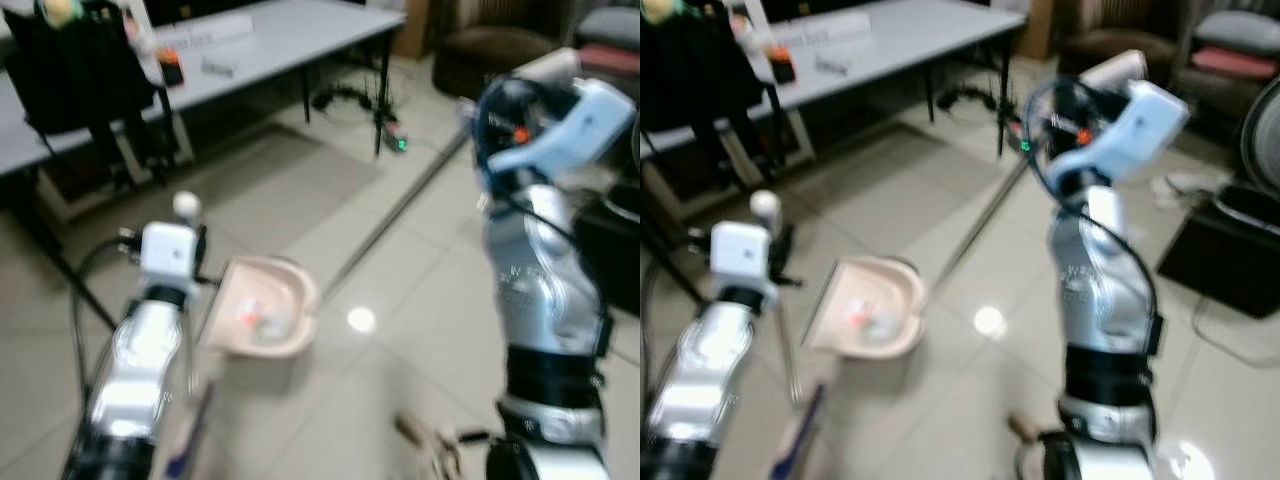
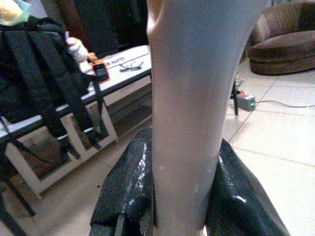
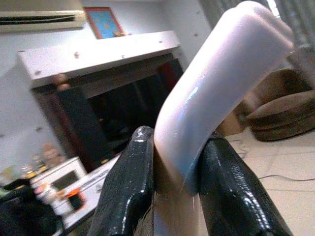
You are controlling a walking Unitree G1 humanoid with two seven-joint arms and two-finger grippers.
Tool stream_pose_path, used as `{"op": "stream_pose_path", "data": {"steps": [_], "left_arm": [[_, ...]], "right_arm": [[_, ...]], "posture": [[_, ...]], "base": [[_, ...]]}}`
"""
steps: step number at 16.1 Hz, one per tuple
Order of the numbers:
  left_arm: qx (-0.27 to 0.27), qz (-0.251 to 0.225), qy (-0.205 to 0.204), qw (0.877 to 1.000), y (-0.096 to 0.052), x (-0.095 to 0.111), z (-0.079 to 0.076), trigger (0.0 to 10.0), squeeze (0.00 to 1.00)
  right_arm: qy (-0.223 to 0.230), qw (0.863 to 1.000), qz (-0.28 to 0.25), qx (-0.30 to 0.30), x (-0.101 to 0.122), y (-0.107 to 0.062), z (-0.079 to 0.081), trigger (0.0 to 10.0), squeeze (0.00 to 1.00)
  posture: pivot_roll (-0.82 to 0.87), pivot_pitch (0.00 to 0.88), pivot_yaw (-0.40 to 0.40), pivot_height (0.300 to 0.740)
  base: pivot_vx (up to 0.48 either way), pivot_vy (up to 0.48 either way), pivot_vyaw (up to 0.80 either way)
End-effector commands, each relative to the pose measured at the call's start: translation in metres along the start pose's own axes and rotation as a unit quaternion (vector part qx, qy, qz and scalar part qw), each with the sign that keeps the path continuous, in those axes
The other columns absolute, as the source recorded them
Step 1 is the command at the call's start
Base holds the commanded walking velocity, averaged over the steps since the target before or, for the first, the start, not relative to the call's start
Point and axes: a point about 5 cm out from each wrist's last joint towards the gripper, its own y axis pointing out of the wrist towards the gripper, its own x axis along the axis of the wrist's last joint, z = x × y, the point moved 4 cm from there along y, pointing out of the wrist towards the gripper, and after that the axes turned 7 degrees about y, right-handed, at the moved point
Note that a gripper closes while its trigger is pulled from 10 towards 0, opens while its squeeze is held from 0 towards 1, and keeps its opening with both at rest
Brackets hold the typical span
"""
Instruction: Sweep floor
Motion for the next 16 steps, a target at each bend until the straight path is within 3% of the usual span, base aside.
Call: {"op": "stream_pose_path", "data": {"steps": [1, 4, 9, 16], "left_arm": [[0.014, -0.016, 0.009, 1.0, 0.002, 0.007, 0.01, 10.0, 0.0], [0.011, -0.018, 0.008, 1.0, 0.004, 0.01, 0.008, 10.0, 0.0], [0.004, -0.017, 0.015, 1.0, 0.002, 0.01, 0.009, 10.0, 0.0], [-0.017, -0.022, 0.016, 0.999, 0.005, 0.014, 0.001, 10.0, 0.0]], "right_arm": [[0.005, 1.0, -0.021, 0.021, 0.007, 0.002, 0.013, 10.0, 0.0], [0.0, 0.999, -0.02, 0.027, 0.008, 0.002, 0.017, 10.0, 0.0], [0.011, 0.999, -0.024, 0.024, 0.011, -0.001, 0.017, 10.0, 0.0], [0.007, 0.999, -0.035, 0.005, 0.015, -0.009, 0.006, 10.0, 0.0]], "posture": [[0.01, 0.0, 0.027, 0.74], [0.0, 0.0, 0.029, 0.74], [0.02, 0.018, 0.038, 0.74], [0.02, 0.044, 0.059, 0.74]], "base": [[0.424, 0.0, 0.0], [0.423, 0.0, 0.0], [0.424, 0.0, 0.68], [0.425, 0.0, 0.0]]}}
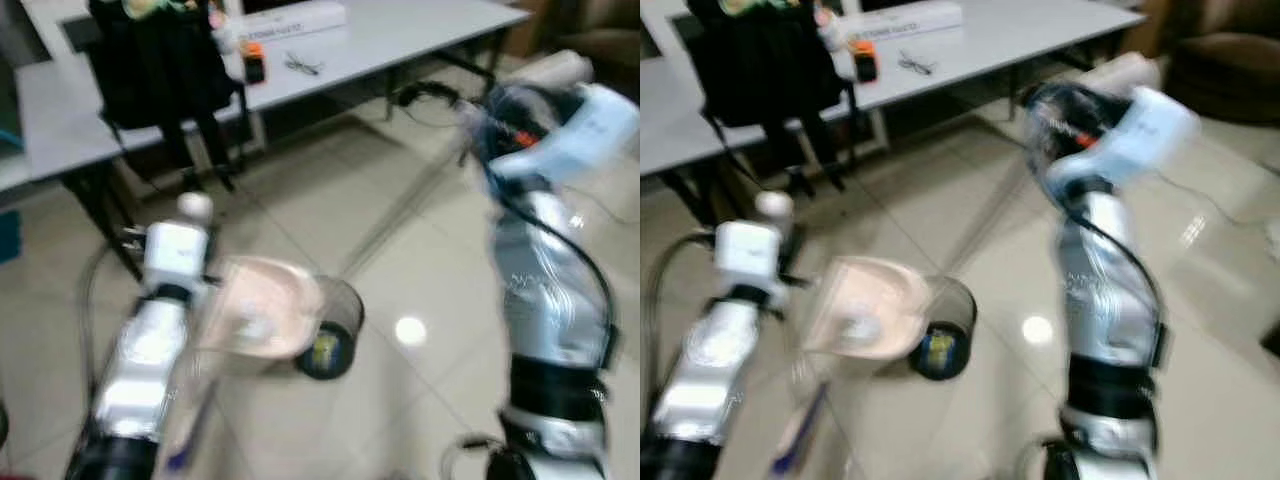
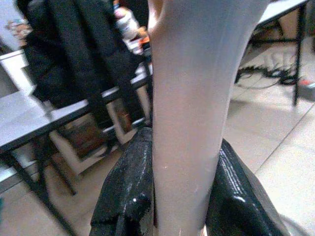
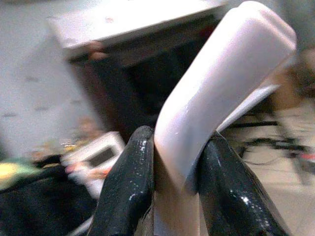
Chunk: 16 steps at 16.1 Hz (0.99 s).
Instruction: Sweep floor
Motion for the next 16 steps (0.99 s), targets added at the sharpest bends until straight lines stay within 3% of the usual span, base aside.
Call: {"op": "stream_pose_path", "data": {"steps": [1, 9, 16], "left_arm": [[0.006, -0.013, 0.011, 1.0, 0.0, 0.007, 0.009, 10.0, 0.0], [0.001, -0.014, 0.01, 1.0, 0.0, 0.006, 0.008, 10.0, 0.0], [-0.001, -0.012, 0.003, 1.0, -0.001, 0.005, 0.007, 10.0, 0.0]], "right_arm": [[0.01, 0.999, -0.034, 0.016, 0.016, 0.0, 0.011, 10.0, 0.0], [0.012, 0.999, -0.05, -0.016, 0.024, -0.005, -0.01, 10.0, 0.0], [-0.01, 0.998, -0.056, -0.037, 0.034, -0.01, -0.029, 10.0, 0.0]], "posture": [[0.02, 0.044, 0.058, 0.74], [0.01, 0.036, 0.066, 0.74], [0.01, 0.041, 0.072, 0.74]], "base": [[0.424, 0.0, 0.0], [0.425, 0.0, 0.0], [0.0, 0.0, 0.0]]}}
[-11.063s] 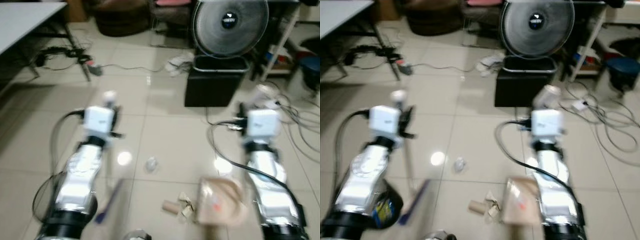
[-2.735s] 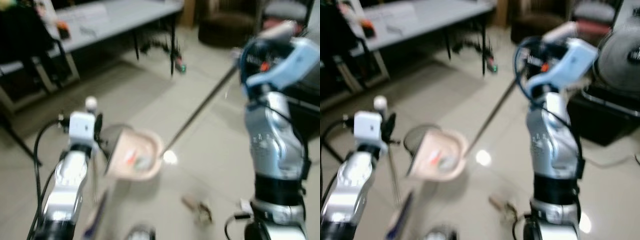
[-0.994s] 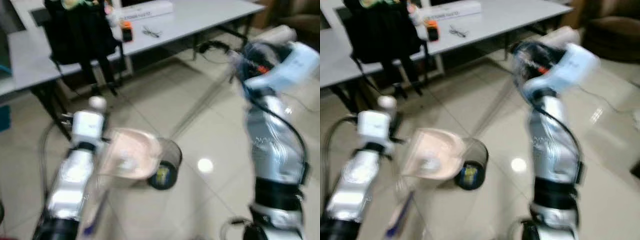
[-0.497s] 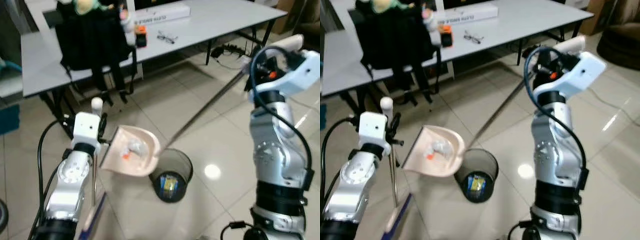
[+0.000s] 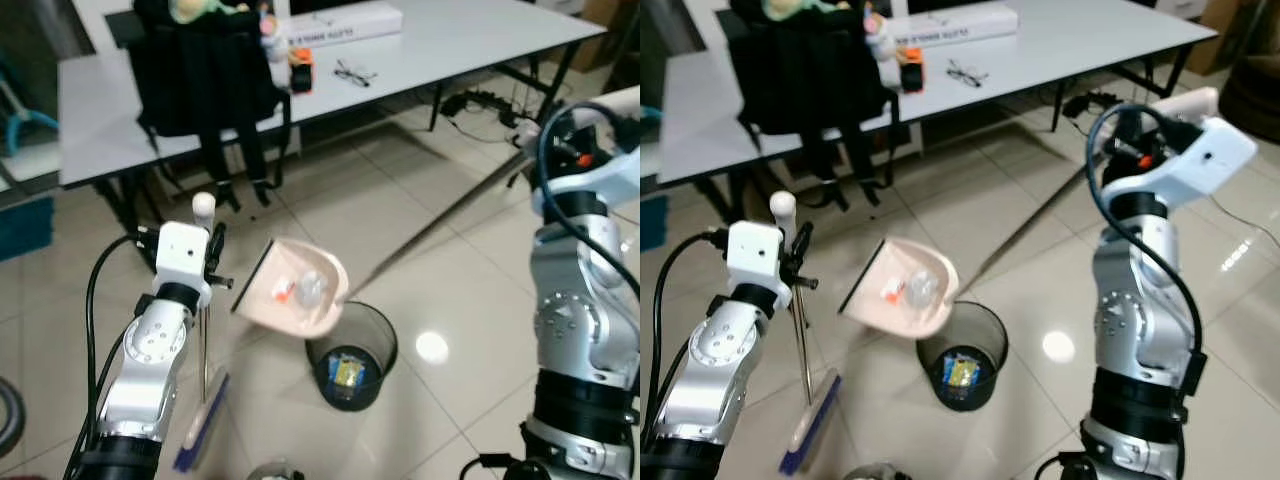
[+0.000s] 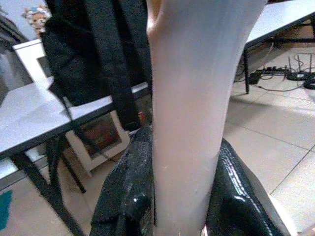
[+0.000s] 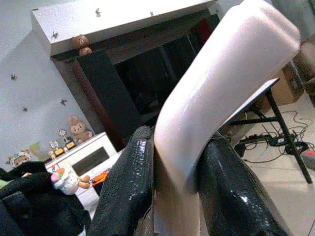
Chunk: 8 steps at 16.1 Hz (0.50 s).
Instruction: Sweep floor
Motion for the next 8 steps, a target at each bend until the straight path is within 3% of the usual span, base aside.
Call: {"op": "stream_pose_path", "data": {"steps": [1, 6, 8], "left_arm": [[0.003, -0.008, 0.01, 1.0, 0.001, 0.004, 0.004, 10.0, 0.0], [-0.002, -0.006, 0.008, 1.0, 0.0, 0.003, 0.002, 10.0, 0.0], [-0.007, -0.004, 0.008, 1.0, -0.001, 0.002, 0.0, 10.0, 0.0]], "right_arm": [[-0.003, 1.0, -0.031, -0.003, 0.015, -0.001, -0.003, 10.0, 0.0], [-0.02, 0.998, -0.052, 0.002, 0.024, 0.0, -0.003, 10.0, 0.0], [-0.082, 0.992, -0.064, 0.072, 0.025, -0.002, 0.021, 10.0, 0.0]], "posture": [[0.01, 0.045, 0.073, 0.74], [0.0, 0.049, 0.074, 0.74], [0.0, 0.06, 0.074, 0.74]], "base": [[0.0, 0.0, 0.0], [0.0, 0.0, 0.0], [0.0, 0.0, 0.0]]}}
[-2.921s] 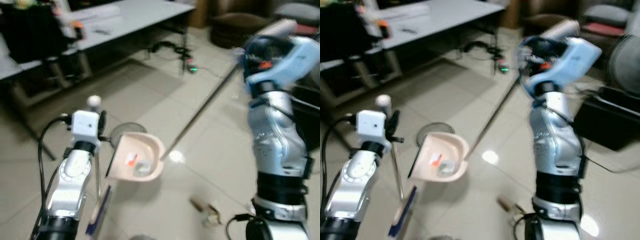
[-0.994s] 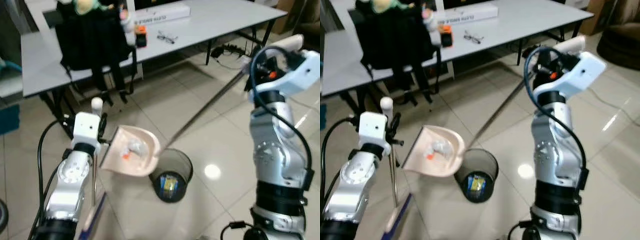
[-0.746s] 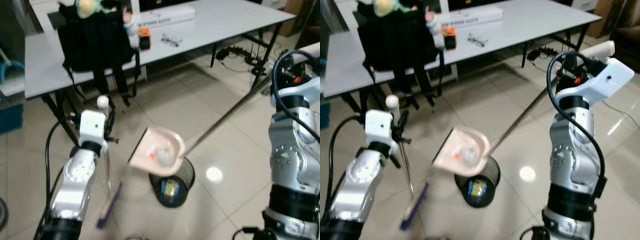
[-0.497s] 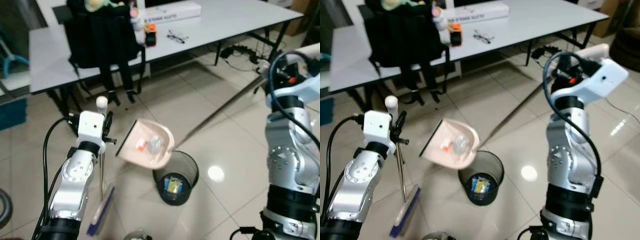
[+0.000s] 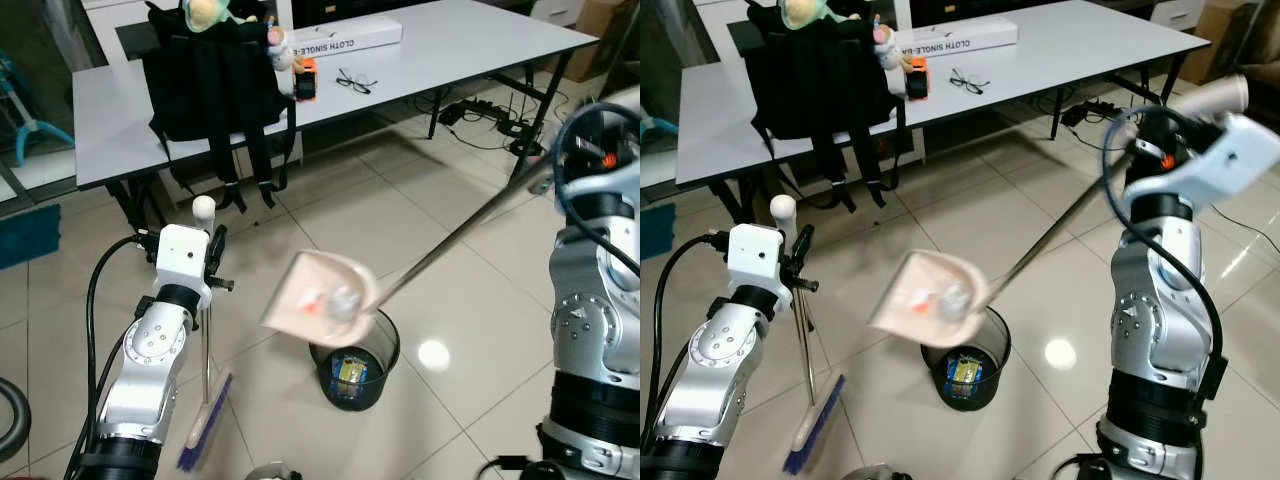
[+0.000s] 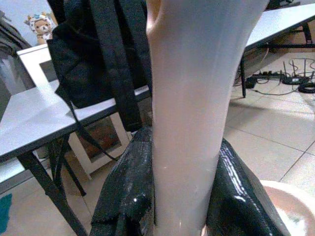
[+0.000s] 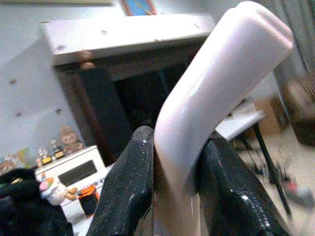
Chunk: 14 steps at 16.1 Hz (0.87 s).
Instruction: Sweep floor
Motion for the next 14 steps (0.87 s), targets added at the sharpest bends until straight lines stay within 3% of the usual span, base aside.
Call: {"op": "stream_pose_path", "data": {"steps": [1, 4, 8, 10, 13, 14], "left_arm": [[-0.003, -0.007, 0.009, 1.0, 0.0, 0.003, 0.001, 10.0, 0.0], [-0.004, -0.007, 0.008, 1.0, 0.001, 0.004, -0.001, 10.0, 0.0], [-0.005, -0.007, 0.005, 1.0, 0.001, 0.003, -0.002, 10.0, 0.0], [-0.006, -0.006, 0.004, 1.0, 0.001, 0.003, -0.003, 10.0, 0.0], [-0.009, -0.007, 0.004, 1.0, 0.001, 0.003, -0.005, 10.0, 0.0], [-0.01, -0.008, 0.004, 1.0, 0.001, 0.004, -0.006, 10.0, 0.0]], "right_arm": [[-0.022, 0.998, -0.034, 0.049, 0.013, -0.001, 0.02, 10.0, 0.0], [-0.078, 0.987, -0.052, 0.135, 0.008, -0.009, 0.049, 10.0, 0.0], [-0.105, 0.969, -0.052, 0.218, -0.005, -0.023, 0.073, 10.0, 0.0], [-0.156, 0.943, -0.035, 0.292, -0.019, -0.037, 0.09, 10.0, 0.0], [-0.183, 0.913, -0.027, 0.364, -0.029, -0.051, 0.107, 10.0, 0.0], [-0.196, 0.892, -0.012, 0.407, -0.038, -0.061, 0.116, 10.0, 0.0]], "posture": [[0.0, 0.06, 0.074, 0.74], [0.0, 0.062, 0.069, 0.74], [0.0, 0.061, 0.062, 0.74], [0.0, 0.061, 0.06, 0.74], [0.0, 0.06, 0.059, 0.74], [0.0, 0.058, 0.057, 0.74]], "base": [[0.0, 0.0, 0.0], [0.0, 0.0, 0.0], [0.0, 0.0, 0.0], [0.0, 0.0, 0.0], [0.0, 0.0, 0.0], [0.0, 0.0, 0.0]]}}
